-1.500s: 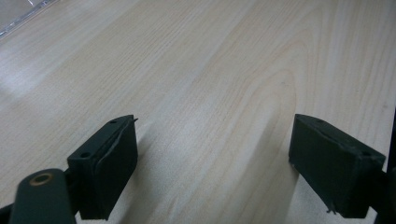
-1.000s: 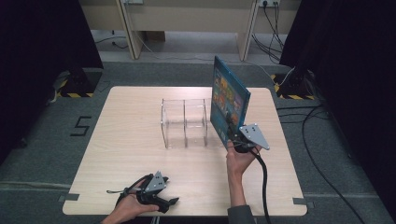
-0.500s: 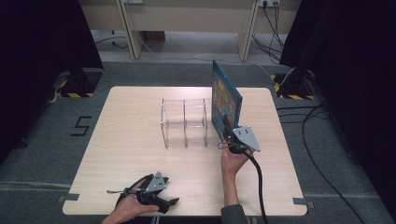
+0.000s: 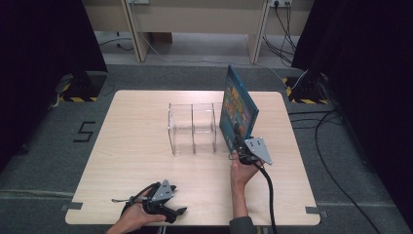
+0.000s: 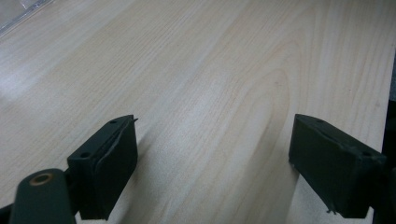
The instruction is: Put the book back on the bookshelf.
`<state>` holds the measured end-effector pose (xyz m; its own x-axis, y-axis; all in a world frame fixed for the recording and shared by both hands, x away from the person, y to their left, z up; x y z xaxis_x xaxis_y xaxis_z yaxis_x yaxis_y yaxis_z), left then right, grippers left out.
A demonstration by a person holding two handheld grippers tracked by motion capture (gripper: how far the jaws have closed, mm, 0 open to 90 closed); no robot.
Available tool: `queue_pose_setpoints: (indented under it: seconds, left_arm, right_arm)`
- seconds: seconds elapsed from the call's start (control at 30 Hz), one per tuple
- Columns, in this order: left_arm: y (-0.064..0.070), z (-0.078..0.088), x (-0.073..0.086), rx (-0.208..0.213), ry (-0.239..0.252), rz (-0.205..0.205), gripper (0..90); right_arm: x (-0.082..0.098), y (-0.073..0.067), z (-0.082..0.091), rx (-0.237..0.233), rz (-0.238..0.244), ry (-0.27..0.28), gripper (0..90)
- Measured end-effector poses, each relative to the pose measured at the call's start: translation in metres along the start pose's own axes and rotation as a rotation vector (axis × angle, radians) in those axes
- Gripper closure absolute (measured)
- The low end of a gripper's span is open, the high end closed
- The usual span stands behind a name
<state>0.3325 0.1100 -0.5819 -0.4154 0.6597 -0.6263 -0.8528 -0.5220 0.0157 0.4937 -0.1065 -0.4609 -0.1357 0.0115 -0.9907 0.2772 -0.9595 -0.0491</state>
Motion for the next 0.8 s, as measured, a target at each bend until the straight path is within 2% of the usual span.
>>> queue_pose_setpoints:
  seconds: [0.1,0.23,0.43,0.6,0.67,0.8]
  left_arm:
    - [0.0,0.0,0.0,0.001,0.0,-0.002,14.7]
    - [0.001,0.0,0.0,0.002,0.0,-0.004,14.7]
    - [0.001,0.0,0.0,0.003,0.001,-0.003,14.7]
    - [0.002,0.0,0.0,0.003,0.002,-0.005,14.7]
    - [0.001,0.0,0.0,0.004,0.001,-0.005,14.7]
    - [0.002,0.0,0.0,0.003,0.001,-0.005,14.7]
  right_arm:
    - [0.003,0.003,0.002,0.003,-0.006,-0.005,81.9]
    - [0.007,0.008,0.005,0.015,-0.041,-0.008,80.7]
    - [0.007,0.009,0.006,0.006,-0.026,-0.016,78.8]
    - [0.008,0.011,0.007,0.004,-0.02,-0.038,73.6]
    - [0.008,0.014,0.009,-0.005,-0.021,-0.053,65.9]
    - [0.007,0.016,0.012,-0.032,-0.018,-0.065,61.6]
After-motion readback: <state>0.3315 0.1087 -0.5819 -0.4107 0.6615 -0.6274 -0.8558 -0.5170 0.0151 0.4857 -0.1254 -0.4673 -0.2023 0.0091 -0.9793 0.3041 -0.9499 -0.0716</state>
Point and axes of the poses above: each handheld gripper's, and its own axes: z roughly backward along the jaws, x roughly out of its underside, y roughly to its right, the point moved 9 cm from there along -z, roughly forward along the jaws, and after that the axes turned 10 degrees about -y, right-handed, at the moved point
